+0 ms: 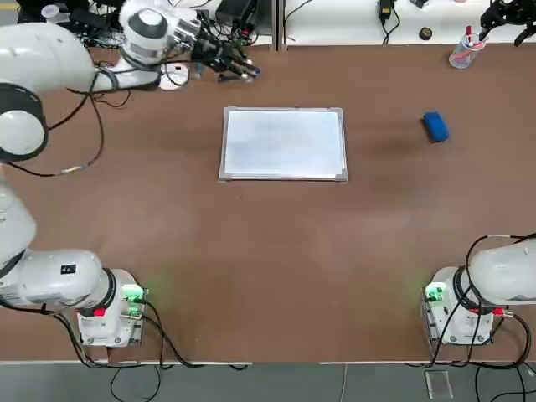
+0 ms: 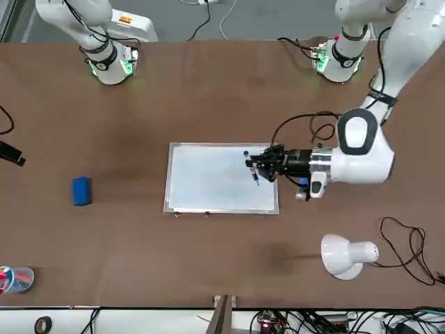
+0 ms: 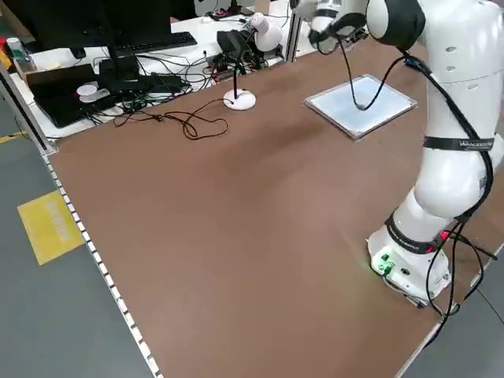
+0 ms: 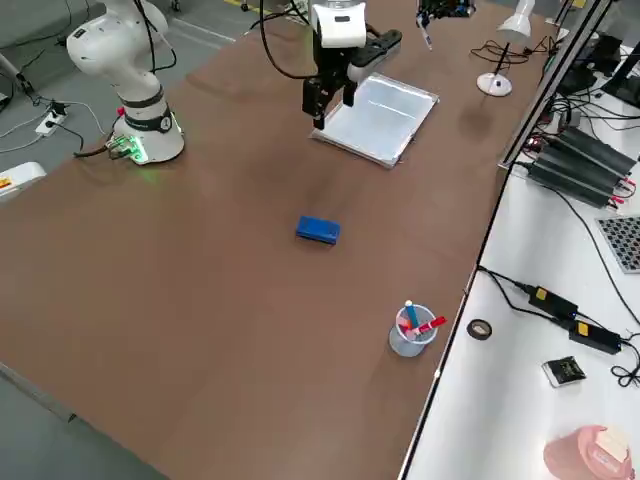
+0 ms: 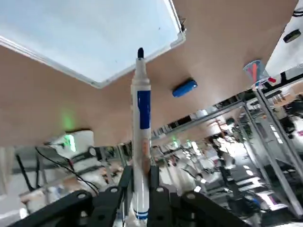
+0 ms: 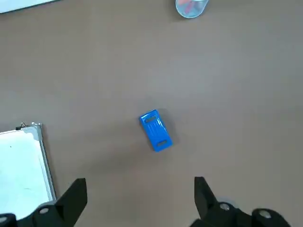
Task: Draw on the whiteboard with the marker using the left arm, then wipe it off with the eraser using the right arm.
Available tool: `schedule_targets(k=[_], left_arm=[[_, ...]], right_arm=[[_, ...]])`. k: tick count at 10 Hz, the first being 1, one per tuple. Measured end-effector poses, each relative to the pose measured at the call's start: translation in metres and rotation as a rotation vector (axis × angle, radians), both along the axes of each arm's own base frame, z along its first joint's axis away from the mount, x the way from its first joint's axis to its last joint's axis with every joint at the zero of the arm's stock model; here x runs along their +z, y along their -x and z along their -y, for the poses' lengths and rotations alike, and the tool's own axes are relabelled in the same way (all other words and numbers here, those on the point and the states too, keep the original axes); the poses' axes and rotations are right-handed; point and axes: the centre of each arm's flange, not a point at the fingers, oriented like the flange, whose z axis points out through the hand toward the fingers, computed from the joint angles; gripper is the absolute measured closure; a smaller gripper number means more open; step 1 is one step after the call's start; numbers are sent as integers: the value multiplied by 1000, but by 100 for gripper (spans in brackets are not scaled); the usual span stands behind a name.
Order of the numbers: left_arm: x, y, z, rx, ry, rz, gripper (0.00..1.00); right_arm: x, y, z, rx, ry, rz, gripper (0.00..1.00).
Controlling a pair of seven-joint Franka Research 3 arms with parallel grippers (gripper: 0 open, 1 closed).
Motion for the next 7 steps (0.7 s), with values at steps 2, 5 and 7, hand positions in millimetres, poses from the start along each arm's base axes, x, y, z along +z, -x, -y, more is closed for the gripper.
schedule_targets(k=[2, 5, 7], left_arm=[[-26, 5, 20, 54, 41, -74, 82], [-58, 17, 48, 115, 95, -180, 82], [-74, 22, 57, 135, 118, -234, 82]], right_arm=[[0, 0, 0, -2, 0, -1, 0], [0, 0, 0, -5, 0, -1, 0], [0, 0, 0, -12, 0, 0, 0]])
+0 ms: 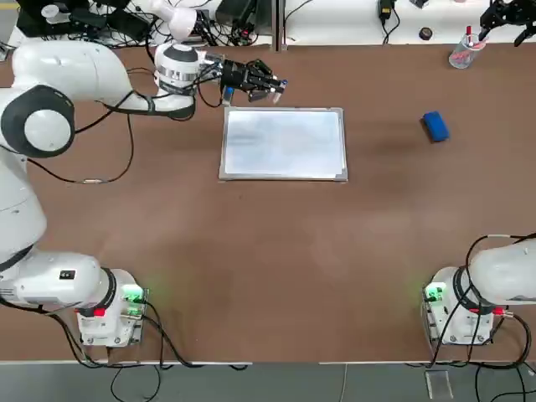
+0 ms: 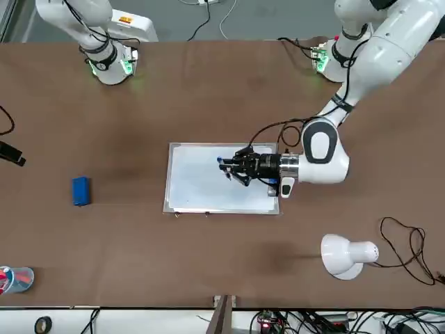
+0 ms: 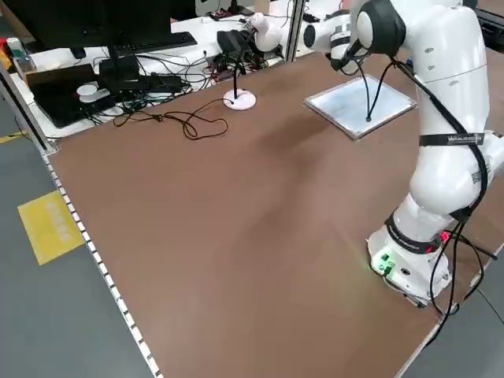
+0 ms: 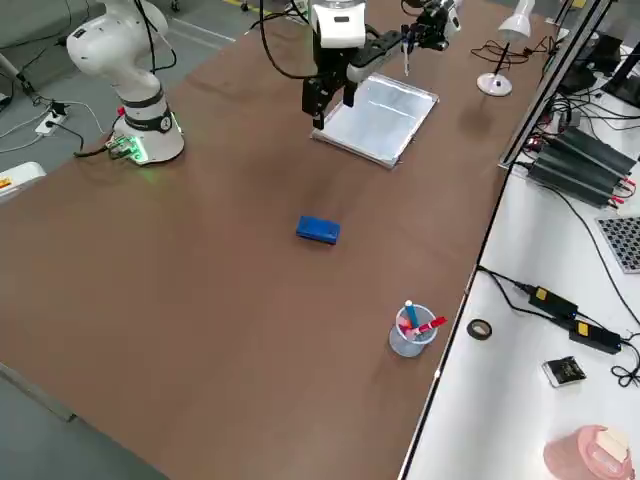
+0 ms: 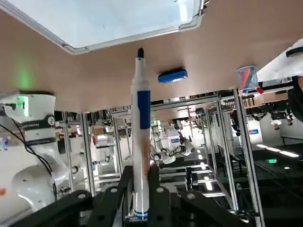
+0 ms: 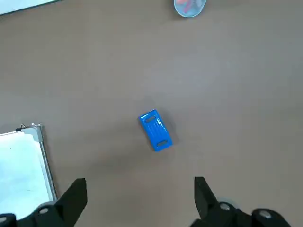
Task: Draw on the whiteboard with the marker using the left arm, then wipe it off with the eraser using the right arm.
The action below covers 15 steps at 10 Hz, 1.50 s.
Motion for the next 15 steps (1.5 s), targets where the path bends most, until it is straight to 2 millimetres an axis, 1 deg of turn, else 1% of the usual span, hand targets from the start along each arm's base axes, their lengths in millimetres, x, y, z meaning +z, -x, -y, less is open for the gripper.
schedule_targets(k=[3, 6, 9, 12, 14, 15], left_arm=[[-26, 12, 17, 0, 36, -36, 82], [-55, 31, 39, -3, 79, -52, 82], [-86, 42, 46, -1, 94, -79, 82], [-114, 50, 47, -12, 101, -69, 82], [-125, 56, 49, -22, 106, -51, 82], [-129, 57, 50, -25, 108, -46, 82]], right_arm=[[2, -2, 1, -2, 18, 16, 0], [3, -3, 3, 2, 43, 25, 0], [8, -2, 2, 3, 47, 30, 0], [29, 5, -2, 10, 48, 57, 0], [49, 12, -9, 23, 59, 75, 0], [62, 17, -13, 32, 75, 75, 0]])
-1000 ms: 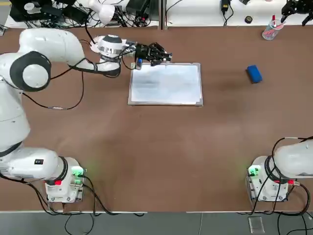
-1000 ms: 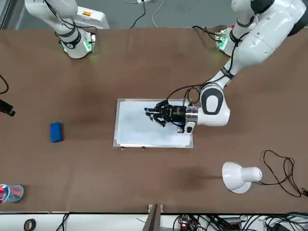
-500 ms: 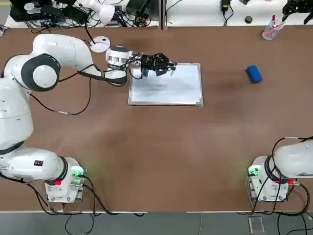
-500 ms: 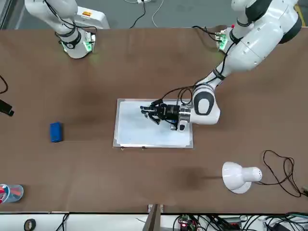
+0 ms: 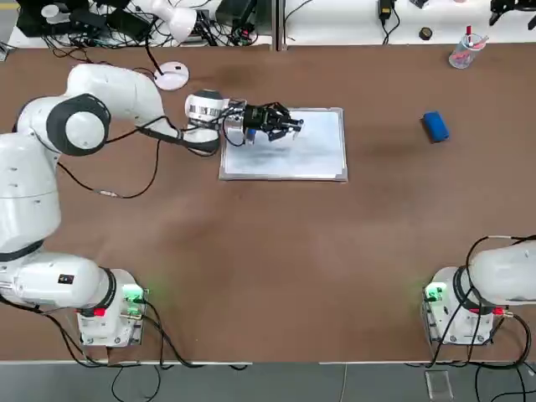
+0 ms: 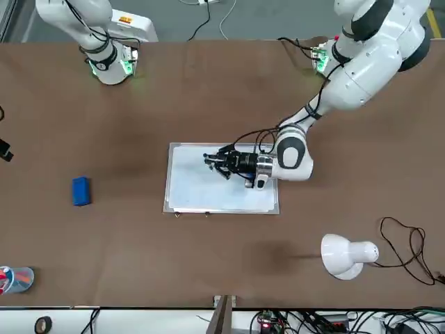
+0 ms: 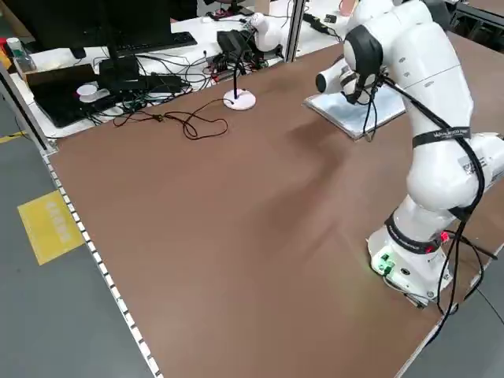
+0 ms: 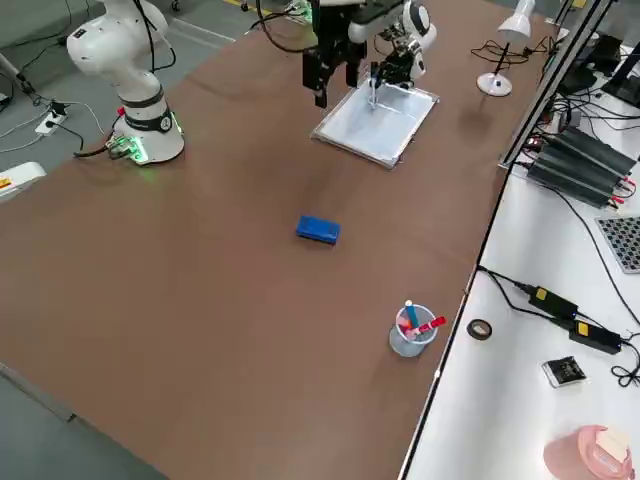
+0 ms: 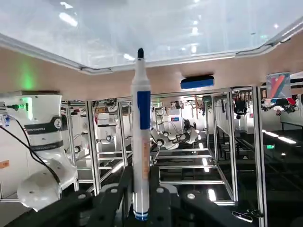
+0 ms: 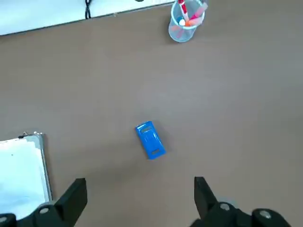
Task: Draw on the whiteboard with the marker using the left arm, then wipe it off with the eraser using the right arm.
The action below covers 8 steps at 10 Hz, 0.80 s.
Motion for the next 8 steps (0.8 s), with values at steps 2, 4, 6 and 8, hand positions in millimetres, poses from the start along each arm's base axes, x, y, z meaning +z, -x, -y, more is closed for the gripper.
schedule_targets(k=[2, 4, 6, 8], left_arm=[[-3, 2, 2, -5, 4, 0, 82], [-2, 4, 8, -11, 18, -5, 82], [-2, 7, 16, -16, 27, -4, 82], [-3, 12, 25, -30, 31, -2, 82]], right_arm=[[39, 9, -5, 8, 19, 16, 0], [63, 15, -6, 8, 20, 33, 0], [63, 14, -6, 7, 20, 34, 0], [57, 10, -5, 5, 20, 24, 0]])
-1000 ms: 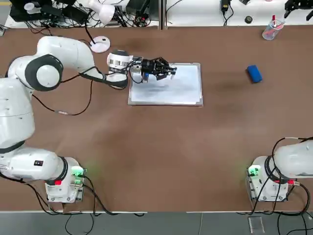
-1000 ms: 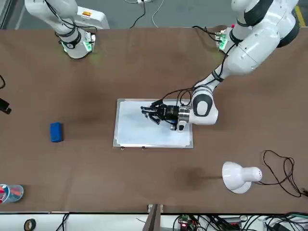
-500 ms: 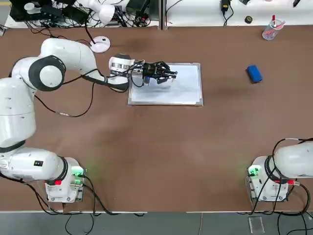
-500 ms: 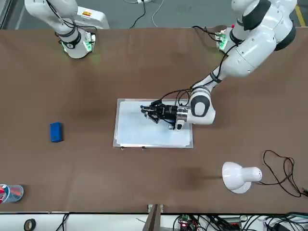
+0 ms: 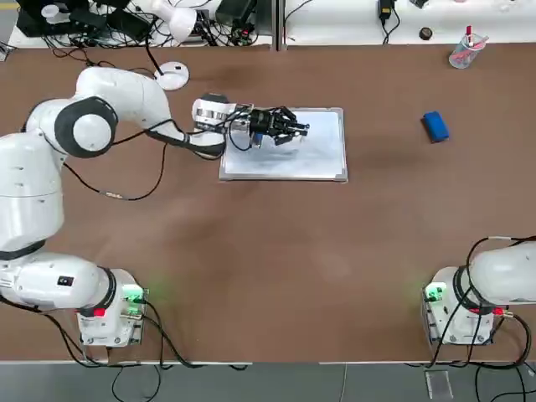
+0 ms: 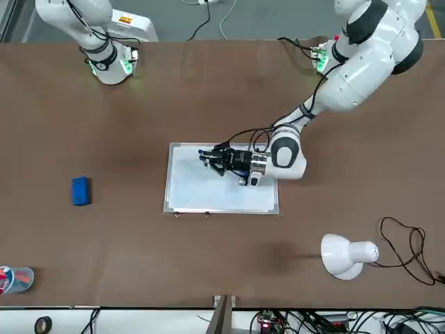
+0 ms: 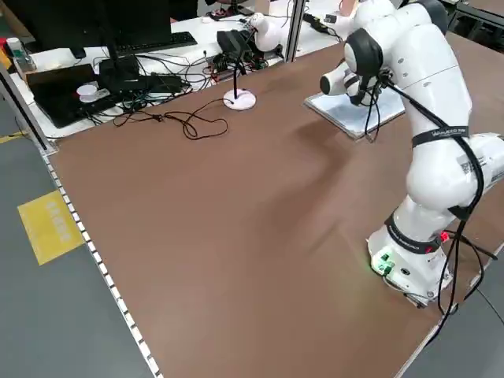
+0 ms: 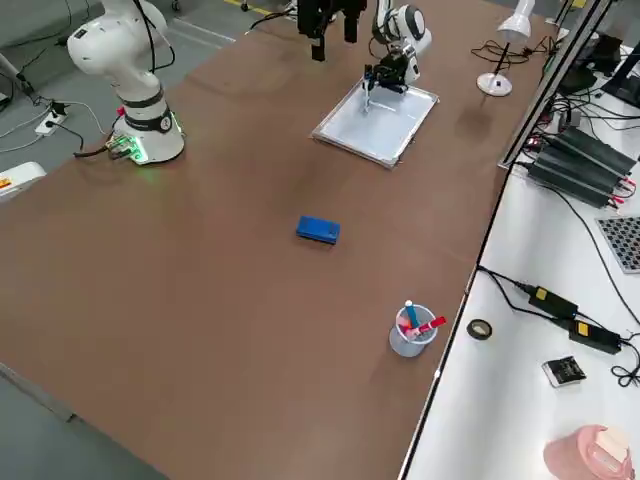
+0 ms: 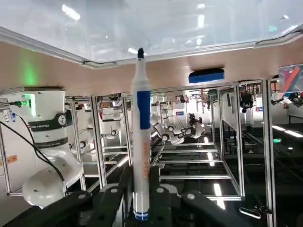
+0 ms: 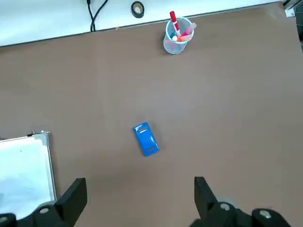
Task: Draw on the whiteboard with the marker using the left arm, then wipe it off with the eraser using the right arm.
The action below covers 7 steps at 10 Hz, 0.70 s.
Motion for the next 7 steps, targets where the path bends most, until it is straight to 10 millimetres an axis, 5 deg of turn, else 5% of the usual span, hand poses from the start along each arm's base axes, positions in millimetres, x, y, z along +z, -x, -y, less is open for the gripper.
schedule_targets(k=[7], left_arm=[[-26, 10, 5, -11, 6, 17, 82]], right_arm=[[-36, -13, 3, -2, 0, -12, 0]])
